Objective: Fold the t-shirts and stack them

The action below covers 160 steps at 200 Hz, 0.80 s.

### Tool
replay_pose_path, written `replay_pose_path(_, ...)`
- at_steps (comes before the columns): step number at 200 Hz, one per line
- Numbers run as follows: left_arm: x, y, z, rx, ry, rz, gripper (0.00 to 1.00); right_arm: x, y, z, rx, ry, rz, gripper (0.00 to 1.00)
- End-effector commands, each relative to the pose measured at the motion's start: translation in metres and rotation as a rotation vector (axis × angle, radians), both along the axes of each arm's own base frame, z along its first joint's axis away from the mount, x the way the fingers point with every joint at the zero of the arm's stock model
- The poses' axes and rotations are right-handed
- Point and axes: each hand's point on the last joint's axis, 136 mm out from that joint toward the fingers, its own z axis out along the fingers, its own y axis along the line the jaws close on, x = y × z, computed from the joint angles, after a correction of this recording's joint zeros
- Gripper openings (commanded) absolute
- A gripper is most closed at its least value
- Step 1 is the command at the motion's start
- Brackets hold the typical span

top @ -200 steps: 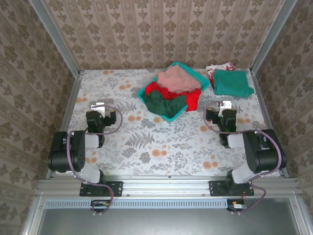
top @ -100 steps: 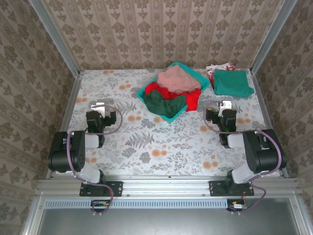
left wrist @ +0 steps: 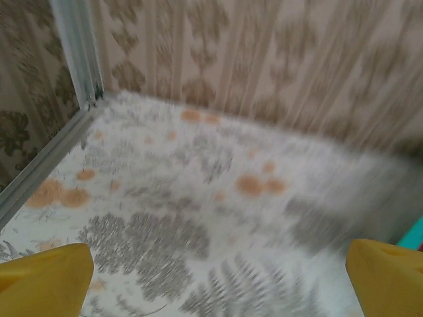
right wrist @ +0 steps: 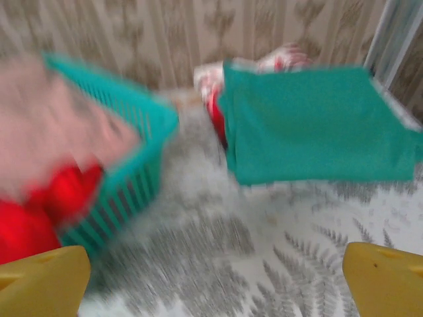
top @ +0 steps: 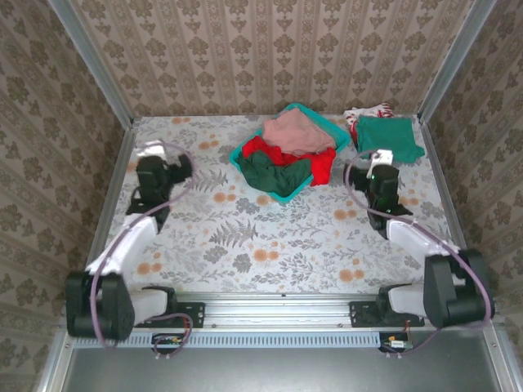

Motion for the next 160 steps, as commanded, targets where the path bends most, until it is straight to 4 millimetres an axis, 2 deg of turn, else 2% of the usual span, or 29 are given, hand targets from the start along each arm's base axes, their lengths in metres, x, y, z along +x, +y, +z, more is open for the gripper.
replay_pose_path(1,-0.041,-0.019,-0.064,-0.407,0.301,0.017,1.0,-0.041,-0.04,-0.032,0.264,0.194,-0.319,1.0)
replay_pose_path(15,-0.043,-0.05,-0.083,-0.493,0.361,-0.066,1.0,-0.035,-0.019,-0.04,0.366,0.208,-0.146,1.0)
replay_pose_path(38,-0.032,-0.113,-0.102,-0.377,0.502,-0.268,1.0,-0.037,0.01,-0.045,0.423,0.205,-0.016,1.0)
replay_pose_path(54,-0.014,-0.139,-0.108,-0.235,0.608,-0.363,1.0,-0.041,0.03,-0.051,0.414,0.272,0.057,1.0)
replay_pose_path(60,-0.007,-0.143,-0.111,-0.188,0.64,-0.369,1.0,-0.042,0.04,-0.055,0.417,0.299,0.099,1.0)
replay_pose_path(76,0.018,-0.164,-0.11,-0.095,0.611,-0.444,1.0,-0.047,0.064,-0.061,0.46,0.348,0.221,1.0)
replay_pose_path(90,0.033,-0.171,-0.123,-0.077,0.65,-0.446,1.0,-0.053,0.079,-0.064,0.487,0.364,0.302,1.0)
replay_pose_path(105,0.047,-0.169,-0.136,-0.059,0.695,-0.419,1.0,-0.06,0.09,-0.068,0.503,0.371,0.358,1.0)
replay_pose_path(124,0.058,-0.164,-0.141,-0.038,0.693,-0.394,0.99,-0.065,0.09,-0.074,0.493,0.386,0.364,1.0)
replay_pose_path(141,0.061,-0.164,-0.144,-0.048,0.695,-0.413,0.9,-0.069,0.087,-0.079,0.477,0.403,0.353,1.0)
replay_pose_path(150,0.062,-0.161,-0.146,-0.034,0.698,-0.411,0.81,-0.07,0.086,-0.081,0.469,0.41,0.345,1.0)
replay_pose_path(160,0.064,-0.157,-0.147,-0.03,0.702,-0.398,0.79,-0.071,0.085,-0.083,0.466,0.412,0.342,1.0)
